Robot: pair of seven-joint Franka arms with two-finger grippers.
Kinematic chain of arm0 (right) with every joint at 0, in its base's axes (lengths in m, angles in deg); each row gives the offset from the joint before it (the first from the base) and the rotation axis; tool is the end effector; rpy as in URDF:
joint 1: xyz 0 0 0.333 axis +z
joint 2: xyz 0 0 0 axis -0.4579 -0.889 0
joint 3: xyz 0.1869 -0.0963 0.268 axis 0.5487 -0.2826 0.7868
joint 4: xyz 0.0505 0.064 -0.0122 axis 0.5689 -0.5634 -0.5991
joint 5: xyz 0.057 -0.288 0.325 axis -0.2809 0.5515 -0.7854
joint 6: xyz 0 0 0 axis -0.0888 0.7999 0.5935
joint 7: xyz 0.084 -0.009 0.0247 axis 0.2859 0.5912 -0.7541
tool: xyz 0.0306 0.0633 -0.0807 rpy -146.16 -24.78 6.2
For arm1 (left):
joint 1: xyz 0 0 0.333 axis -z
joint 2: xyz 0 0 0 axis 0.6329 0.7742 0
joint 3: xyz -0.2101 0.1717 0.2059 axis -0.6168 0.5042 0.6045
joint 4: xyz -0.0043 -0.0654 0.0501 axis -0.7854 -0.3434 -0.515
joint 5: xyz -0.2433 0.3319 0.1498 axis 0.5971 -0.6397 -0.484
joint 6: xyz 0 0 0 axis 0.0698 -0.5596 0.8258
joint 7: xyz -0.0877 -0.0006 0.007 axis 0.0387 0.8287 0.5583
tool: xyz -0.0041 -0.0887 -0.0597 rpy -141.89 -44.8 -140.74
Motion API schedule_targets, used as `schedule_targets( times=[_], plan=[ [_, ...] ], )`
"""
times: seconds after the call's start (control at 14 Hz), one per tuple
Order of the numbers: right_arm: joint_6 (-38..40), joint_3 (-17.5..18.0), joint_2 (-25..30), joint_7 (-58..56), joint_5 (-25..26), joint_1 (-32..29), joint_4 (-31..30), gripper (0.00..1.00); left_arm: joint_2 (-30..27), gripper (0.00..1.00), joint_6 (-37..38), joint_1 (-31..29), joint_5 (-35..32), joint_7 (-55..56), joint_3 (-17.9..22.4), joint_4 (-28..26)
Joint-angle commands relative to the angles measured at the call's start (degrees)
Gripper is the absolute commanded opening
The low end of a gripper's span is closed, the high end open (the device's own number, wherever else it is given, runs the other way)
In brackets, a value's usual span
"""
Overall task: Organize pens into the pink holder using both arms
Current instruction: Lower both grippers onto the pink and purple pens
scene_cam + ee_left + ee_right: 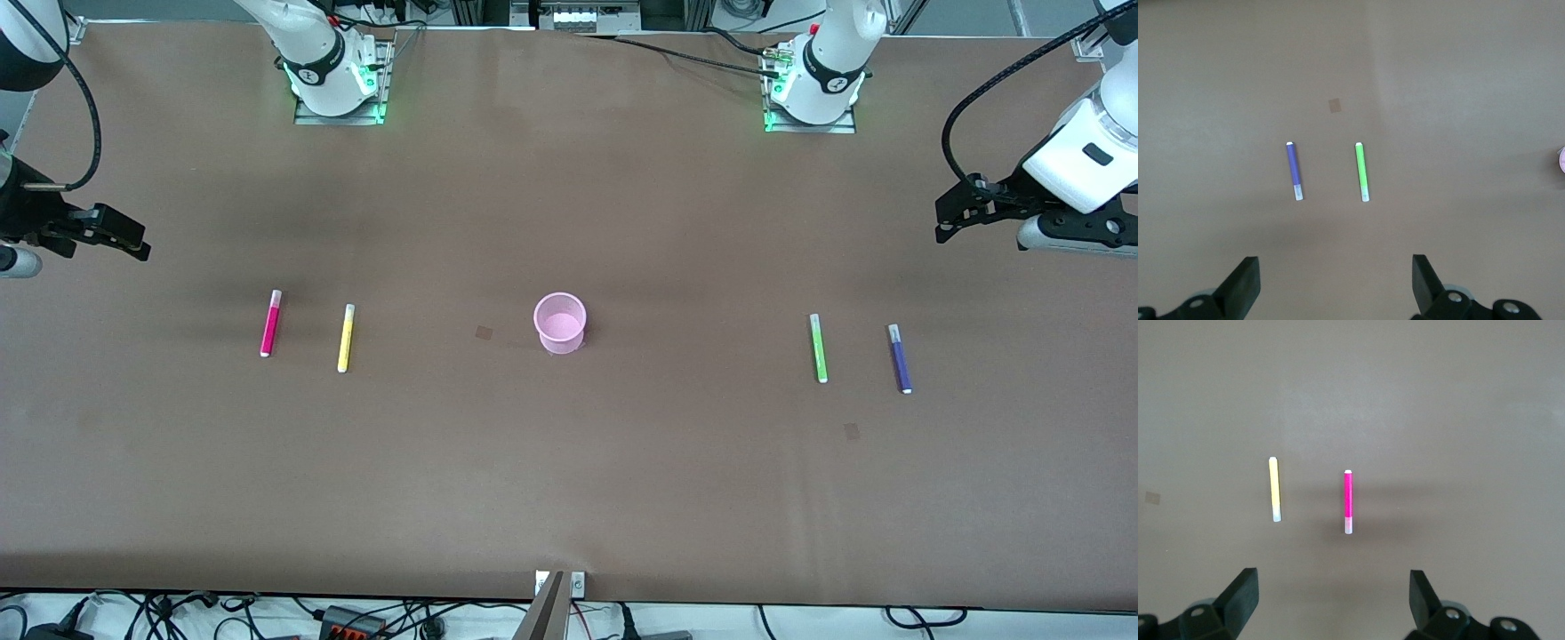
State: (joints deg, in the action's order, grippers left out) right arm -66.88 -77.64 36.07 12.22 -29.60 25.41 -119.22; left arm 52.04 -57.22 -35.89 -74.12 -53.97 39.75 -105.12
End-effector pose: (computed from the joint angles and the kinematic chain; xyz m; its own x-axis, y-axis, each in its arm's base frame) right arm 0.6202 -0.0387 0.5756 0.9998 -0.0185 0.0088 -0.0187 -0.9995 0.0263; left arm 0.6036 -0.0397 0.6245 0.9949 -0.0928 0.0402 -0.0922 -0.9956 -0.0160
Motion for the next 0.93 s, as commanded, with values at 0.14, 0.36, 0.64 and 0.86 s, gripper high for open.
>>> schedule_targets(
  times=[0.14, 0.36, 0.64, 0.86],
  plan=[
    [0.1, 0.1, -0.2, -0.1, 0.8, 0.3, 0.5, 1.00, 1.6, 1.00, 2.8, -0.2, 0.5, 0.3, -0.1, 3.2],
    [0.2, 0.1, -0.2, -0.1, 0.8, 0.3, 0.1, 1.00, 1.8, 1.00, 3.0, 0.1, 0.5, 0.3, -0.1, 3.6],
    [-0.7, 0.1, -4.3, 0.0, 1.0, 0.4, 0.1, 1.00, 3.3, 1.00, 9.6, -0.3, 0.5, 0.4, -0.1, 3.5],
    [-2.7, 0.1, -9.8, 0.8, 1.5, 2.4, 0.1, 1.00, 7.5, 1.00, 12.5, -0.6, 1.3, 0.2, 0.6, 3.9]
  ],
)
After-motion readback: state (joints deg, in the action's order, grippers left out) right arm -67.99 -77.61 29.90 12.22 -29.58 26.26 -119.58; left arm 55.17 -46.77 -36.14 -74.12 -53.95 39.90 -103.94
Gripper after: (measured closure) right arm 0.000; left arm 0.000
